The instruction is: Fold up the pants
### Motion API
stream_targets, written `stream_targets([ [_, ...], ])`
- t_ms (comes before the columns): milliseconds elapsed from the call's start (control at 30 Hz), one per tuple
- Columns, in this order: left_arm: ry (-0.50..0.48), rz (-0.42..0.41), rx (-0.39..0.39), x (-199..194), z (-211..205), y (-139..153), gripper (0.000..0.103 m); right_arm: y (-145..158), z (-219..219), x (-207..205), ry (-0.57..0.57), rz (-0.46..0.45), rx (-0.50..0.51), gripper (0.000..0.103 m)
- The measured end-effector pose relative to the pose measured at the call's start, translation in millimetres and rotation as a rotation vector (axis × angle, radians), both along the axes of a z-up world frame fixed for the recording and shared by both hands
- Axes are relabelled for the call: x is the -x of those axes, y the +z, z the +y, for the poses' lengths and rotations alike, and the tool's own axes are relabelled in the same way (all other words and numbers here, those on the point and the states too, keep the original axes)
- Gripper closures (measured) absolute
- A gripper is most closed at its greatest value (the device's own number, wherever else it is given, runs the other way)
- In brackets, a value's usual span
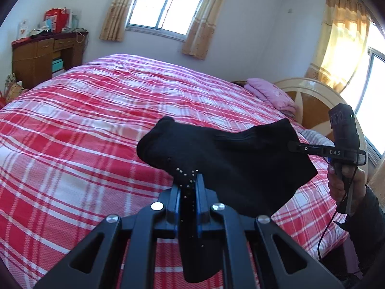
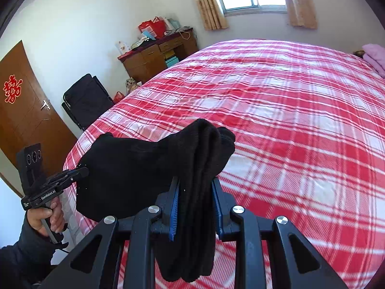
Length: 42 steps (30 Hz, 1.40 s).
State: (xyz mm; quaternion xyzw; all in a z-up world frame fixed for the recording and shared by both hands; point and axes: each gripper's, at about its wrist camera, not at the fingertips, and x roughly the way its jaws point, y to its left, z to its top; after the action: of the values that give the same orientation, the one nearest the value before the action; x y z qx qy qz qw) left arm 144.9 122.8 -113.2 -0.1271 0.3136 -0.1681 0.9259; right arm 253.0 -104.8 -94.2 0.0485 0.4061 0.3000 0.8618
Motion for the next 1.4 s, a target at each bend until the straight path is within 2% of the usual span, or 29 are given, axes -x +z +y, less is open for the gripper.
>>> stream_targets([
  [433,0.122,-0.023,-0.078,-13,32,-6,0.093,-21,55,-53,0.031,0.035,0.03,0.078],
  [800,0.16,0.016,-0.073,-25,54,-24,0.093,-38,88,-81,0.029,0.054,0.066,0.078],
  [967,0.155,0.046,-0.09,-31,59,-38,0.091,-58,91,-94,0.004,0.109,0.083,0.077],
  [1067,0.167,0.071,-0.127,-35,58,-49,0.076,-72,88,-99,-0.012,0.148,0.107,0.074],
  [1133,0.163,0.089,-0.154,-37,56,-56,0.067,-77,85,-99,-0.035,0.14,0.134,0.058],
  [1200,0.191,0.098,-0.181,-37,57,-61,0.05,-78,79,-99,-0.051,0.139,0.125,0.053],
  [1267,0.214,0.103,-0.179,-35,60,-63,0.042,-77,71,-98,-0.074,0.131,0.12,0.048],
  [1300,0.219,0.107,-0.173,-34,62,-63,0.041,-77,66,-97,-0.088,0.123,0.122,0.045],
  [1400,0.222,0.11,-0.19,-30,63,-62,0.04,-78,52,-94,-0.11,0.123,0.095,0.044],
])
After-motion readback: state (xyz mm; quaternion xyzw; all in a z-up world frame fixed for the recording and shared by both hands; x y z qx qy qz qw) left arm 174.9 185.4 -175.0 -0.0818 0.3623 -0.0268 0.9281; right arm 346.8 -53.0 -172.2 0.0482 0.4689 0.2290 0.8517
